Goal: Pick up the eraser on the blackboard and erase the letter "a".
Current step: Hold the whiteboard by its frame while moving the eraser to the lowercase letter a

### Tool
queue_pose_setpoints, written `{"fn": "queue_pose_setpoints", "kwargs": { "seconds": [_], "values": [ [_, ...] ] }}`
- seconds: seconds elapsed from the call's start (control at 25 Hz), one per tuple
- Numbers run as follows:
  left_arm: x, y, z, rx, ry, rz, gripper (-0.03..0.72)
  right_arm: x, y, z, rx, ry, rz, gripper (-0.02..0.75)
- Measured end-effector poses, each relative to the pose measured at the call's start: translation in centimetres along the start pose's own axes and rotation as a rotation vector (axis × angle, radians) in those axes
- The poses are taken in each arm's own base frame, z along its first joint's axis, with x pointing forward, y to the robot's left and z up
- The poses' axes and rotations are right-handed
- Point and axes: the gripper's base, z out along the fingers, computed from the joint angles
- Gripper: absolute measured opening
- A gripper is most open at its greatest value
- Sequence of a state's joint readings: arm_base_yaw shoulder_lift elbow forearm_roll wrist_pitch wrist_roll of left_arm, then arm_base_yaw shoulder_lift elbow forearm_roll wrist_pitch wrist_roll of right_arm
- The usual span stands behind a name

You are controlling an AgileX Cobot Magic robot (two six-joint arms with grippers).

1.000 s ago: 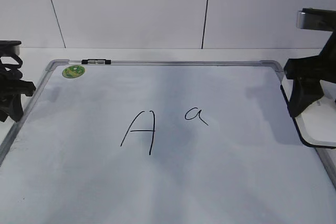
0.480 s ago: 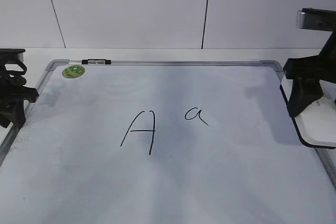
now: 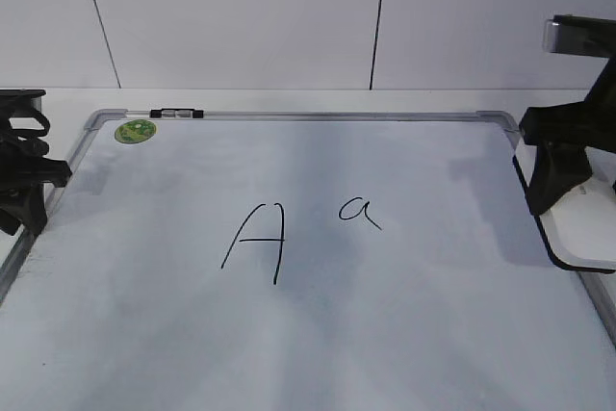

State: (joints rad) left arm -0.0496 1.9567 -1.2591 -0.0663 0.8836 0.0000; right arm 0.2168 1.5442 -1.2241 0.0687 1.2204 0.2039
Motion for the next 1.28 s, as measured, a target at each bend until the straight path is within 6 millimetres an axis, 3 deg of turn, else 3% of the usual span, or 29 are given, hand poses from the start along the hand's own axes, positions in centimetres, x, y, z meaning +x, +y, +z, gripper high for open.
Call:
{"fn": "queue_pose_setpoints", "kwargs": {
  "seconds": [0.44,1.12,1.28],
  "values": [
    [-0.01,-0.08,-0.04,0.01,0.002,-0.008,0.052,0.0,0.0,0.0,0.0,0.0,0.0,0.544],
    [-0.01,-0.08,-0.04,0.01,0.002,-0.015,0.038,0.05,0.24,0.0,-0.027,0.005,-0.041,0.544],
    [-0.01,-0.08,-0.04,0.01,0.002,-0.015,0.038,-0.56,0.72,0.8,-0.058,0.033,-0.062,0.544]
  ]
}}
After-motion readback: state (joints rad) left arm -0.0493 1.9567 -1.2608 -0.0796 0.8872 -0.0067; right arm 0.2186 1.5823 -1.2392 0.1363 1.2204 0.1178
